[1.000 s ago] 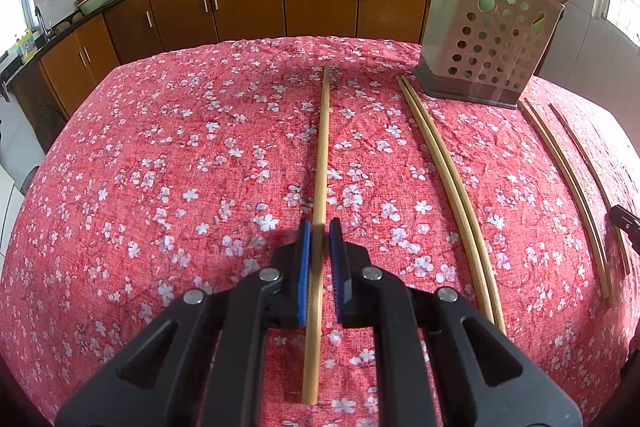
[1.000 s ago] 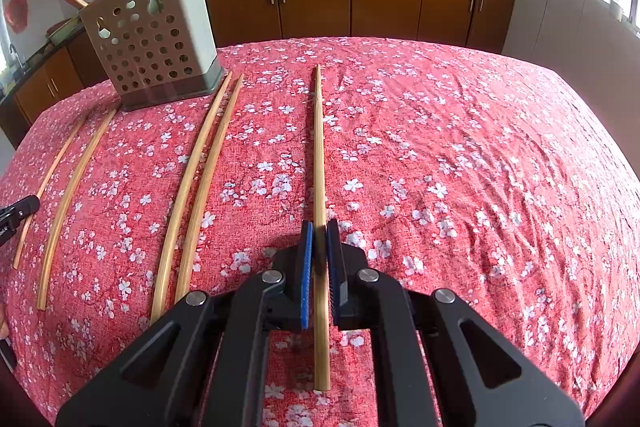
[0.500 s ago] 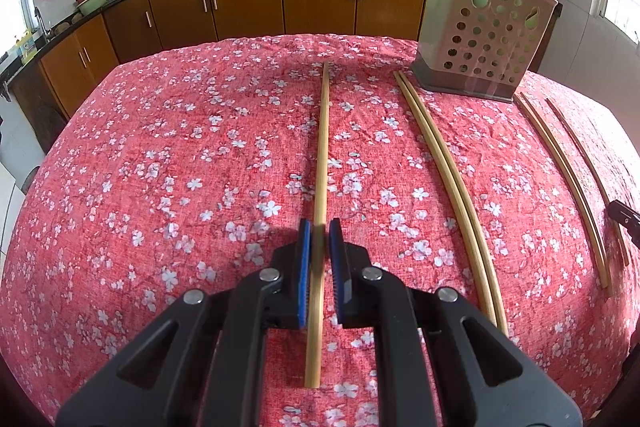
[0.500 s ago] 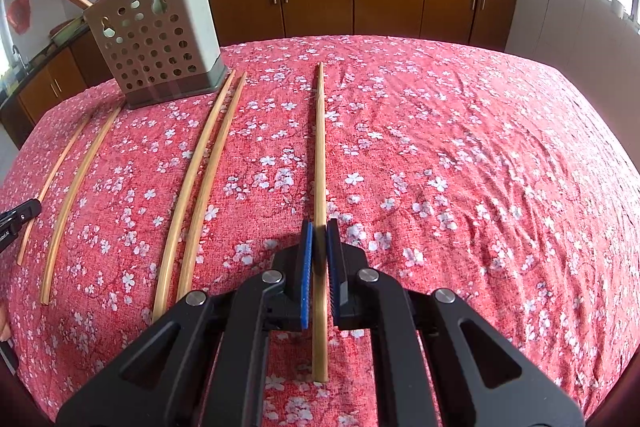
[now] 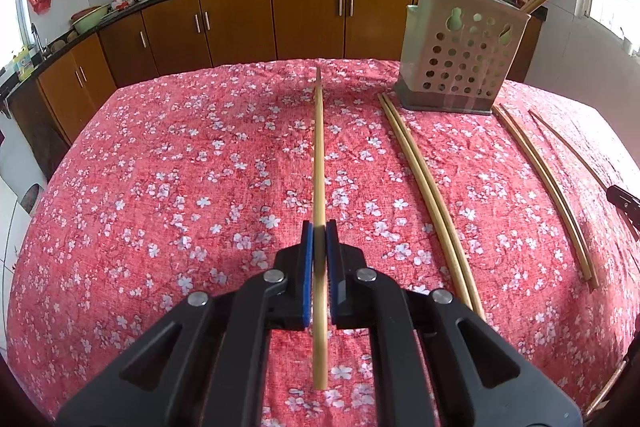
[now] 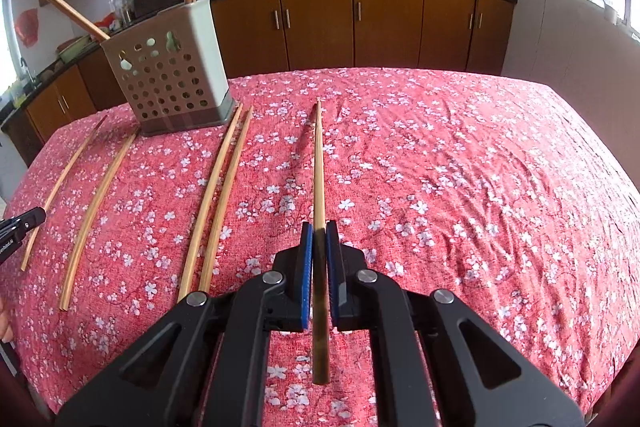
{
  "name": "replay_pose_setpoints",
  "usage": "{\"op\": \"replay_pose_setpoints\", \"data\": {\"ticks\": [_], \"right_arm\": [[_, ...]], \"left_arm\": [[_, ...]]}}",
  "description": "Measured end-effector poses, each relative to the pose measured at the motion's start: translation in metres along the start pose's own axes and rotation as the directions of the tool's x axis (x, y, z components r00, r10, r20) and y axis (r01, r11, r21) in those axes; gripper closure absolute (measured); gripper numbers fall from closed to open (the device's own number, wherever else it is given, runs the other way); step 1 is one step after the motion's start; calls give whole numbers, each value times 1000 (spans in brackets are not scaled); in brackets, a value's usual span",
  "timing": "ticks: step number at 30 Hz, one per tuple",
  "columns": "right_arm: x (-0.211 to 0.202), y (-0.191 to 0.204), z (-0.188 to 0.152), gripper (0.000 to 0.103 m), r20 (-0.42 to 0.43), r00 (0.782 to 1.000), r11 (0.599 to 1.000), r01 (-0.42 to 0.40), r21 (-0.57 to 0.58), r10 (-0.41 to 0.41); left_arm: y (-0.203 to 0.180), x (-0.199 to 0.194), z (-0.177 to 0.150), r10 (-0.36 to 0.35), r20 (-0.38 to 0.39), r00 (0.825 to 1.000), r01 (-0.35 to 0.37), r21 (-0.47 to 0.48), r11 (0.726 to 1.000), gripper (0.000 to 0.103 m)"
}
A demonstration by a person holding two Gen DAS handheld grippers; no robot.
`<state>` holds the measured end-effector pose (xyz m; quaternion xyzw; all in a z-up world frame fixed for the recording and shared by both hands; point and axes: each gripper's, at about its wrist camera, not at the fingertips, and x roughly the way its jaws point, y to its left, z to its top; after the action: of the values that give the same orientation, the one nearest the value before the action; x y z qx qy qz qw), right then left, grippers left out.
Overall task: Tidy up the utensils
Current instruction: 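Close the left tool on a chopstick while the right tool keeps its chopstick gripped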
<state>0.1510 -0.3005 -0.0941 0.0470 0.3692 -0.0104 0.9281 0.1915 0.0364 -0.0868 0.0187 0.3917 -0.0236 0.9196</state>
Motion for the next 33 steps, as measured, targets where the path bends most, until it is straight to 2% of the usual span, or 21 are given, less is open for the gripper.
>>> {"op": "replay_pose_setpoints", "data": {"ticks": [7, 21, 23, 25, 27, 29, 33], "right_arm": [[-2, -4, -1, 95, 8, 1000, 1000, -1, 2, 1], [2, -5, -2, 95, 3, 1000, 1000, -3, 4, 3], [3, -4, -2, 95, 2, 1000, 1000, -4, 4, 4], [4, -4, -2, 95, 1, 1000, 1000, -4, 4, 4], [5, -2, -2, 95, 1, 1000, 1000, -4, 3, 4], [5, -1, -2, 95, 2, 1000, 1000, -6, 2, 6], [-2, -2, 2, 95, 21, 1000, 1000, -9, 6, 9]], "left_arm": [[-1, -9, 1, -6, 8, 1000, 6, 3, 1000, 96], [2, 24, -10, 0, -89, 996, 1, 5, 1000, 95], [0, 21, -12, -1, -85, 996, 2, 14, 1000, 92], [0, 20, -14, 2, -84, 996, 0, 13, 1000, 83], [0, 19, -16, 6, -78, 997, -5, 16, 1000, 83], [-2, 18, -17, 6, -75, 997, -4, 30, 1000, 94], [0, 13, -13, -7, -83, 997, 10, 37, 999, 96]]}}
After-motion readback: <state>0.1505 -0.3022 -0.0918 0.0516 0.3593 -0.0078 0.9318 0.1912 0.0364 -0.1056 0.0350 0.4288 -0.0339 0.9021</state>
